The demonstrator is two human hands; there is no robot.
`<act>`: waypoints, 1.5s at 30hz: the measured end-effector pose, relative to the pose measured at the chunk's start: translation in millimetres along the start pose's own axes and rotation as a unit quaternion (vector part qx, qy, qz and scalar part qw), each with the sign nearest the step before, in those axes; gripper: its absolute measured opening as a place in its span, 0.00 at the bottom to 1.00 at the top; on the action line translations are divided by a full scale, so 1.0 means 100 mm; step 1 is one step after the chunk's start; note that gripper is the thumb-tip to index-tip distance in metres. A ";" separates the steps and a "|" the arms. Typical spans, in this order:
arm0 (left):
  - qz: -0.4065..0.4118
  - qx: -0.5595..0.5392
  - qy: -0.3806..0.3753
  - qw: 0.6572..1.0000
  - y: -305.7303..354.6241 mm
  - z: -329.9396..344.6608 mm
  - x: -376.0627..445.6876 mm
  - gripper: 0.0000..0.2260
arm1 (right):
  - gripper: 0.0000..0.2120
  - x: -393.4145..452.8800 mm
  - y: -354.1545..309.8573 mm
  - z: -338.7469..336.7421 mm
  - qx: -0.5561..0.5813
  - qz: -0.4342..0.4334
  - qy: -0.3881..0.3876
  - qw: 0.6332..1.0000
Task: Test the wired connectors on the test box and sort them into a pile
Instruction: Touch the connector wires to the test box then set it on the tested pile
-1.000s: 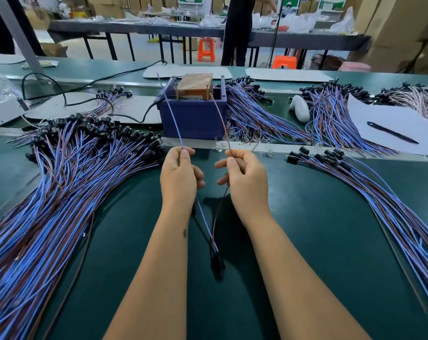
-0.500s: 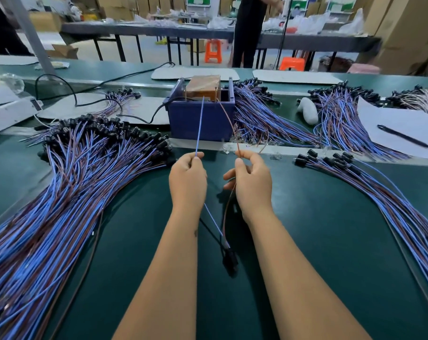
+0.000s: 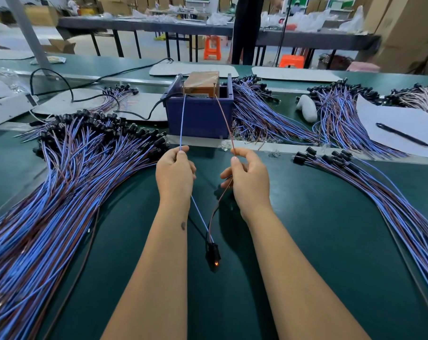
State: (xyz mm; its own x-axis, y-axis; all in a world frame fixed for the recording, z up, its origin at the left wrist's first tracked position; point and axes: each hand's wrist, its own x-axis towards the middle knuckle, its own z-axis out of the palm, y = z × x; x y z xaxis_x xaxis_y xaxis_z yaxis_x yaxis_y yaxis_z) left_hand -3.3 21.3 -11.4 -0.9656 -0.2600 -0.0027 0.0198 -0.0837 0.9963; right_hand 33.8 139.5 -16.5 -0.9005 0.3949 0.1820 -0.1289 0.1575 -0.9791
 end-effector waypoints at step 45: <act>-0.006 -0.011 0.004 1.000 -0.04 -0.01 0.03 0.11 | 0.10 -0.01 -0.01 -0.02 -0.020 -0.002 -0.006 1.000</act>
State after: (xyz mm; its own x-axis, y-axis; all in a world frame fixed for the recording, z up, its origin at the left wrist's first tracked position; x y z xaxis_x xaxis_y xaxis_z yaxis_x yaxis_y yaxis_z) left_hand -6.1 20.1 -15.3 -0.9636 -0.2670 -0.0146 0.0150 -0.1083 0.9940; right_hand 36.0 140.9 -16.0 -0.9048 0.3838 0.1845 -0.1158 0.1952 -0.9739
